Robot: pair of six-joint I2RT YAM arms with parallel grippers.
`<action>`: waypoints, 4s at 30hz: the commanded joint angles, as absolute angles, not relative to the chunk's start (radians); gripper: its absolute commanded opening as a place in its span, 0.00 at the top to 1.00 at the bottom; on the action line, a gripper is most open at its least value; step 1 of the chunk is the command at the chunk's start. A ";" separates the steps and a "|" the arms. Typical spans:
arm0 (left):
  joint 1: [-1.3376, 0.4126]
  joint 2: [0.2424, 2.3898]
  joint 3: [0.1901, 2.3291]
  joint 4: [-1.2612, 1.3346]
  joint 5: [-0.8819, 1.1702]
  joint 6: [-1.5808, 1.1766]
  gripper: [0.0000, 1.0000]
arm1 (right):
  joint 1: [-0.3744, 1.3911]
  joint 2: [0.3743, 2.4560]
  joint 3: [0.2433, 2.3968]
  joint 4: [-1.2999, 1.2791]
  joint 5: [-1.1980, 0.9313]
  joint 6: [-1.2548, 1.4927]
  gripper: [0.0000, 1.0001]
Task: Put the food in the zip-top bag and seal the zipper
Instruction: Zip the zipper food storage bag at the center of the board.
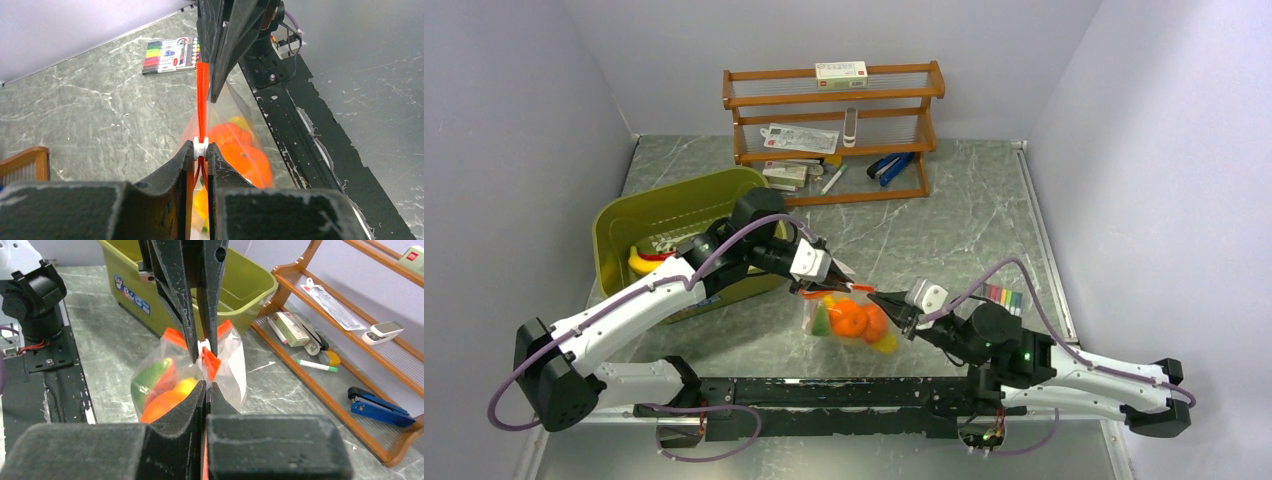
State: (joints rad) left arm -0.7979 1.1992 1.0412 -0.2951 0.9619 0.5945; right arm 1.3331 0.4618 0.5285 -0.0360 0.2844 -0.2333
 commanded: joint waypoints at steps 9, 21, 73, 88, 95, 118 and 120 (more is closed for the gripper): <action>-0.795 1.219 1.094 -0.296 0.912 0.594 0.93 | 1.331 0.583 0.585 -0.003 0.268 -0.223 0.69; -0.795 1.211 1.203 -0.435 0.861 0.671 0.93 | 1.331 0.578 0.653 0.006 0.374 -0.265 1.00; -0.680 1.168 1.173 -0.540 0.904 0.721 0.93 | 1.327 0.837 0.826 -0.143 0.342 -0.285 0.46; -0.679 1.131 1.121 -0.540 0.948 0.766 0.93 | 1.138 0.875 0.878 -0.172 -0.005 -0.322 0.45; -0.679 1.141 1.125 -0.548 0.939 0.774 0.93 | 1.135 0.894 0.933 -0.210 -0.084 -0.336 0.46; -0.679 1.131 1.130 -0.569 0.948 0.785 0.93 | 1.041 0.951 0.884 -0.249 -0.129 -0.384 0.99; -0.680 1.126 1.133 -0.575 0.951 0.786 0.93 | 1.028 0.946 0.879 -0.260 -0.136 -0.386 1.00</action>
State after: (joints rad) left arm -0.6823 1.1481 1.1217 -0.5797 0.8959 0.7559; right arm 1.0527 0.9680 0.8986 -0.2359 -0.1249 -0.3779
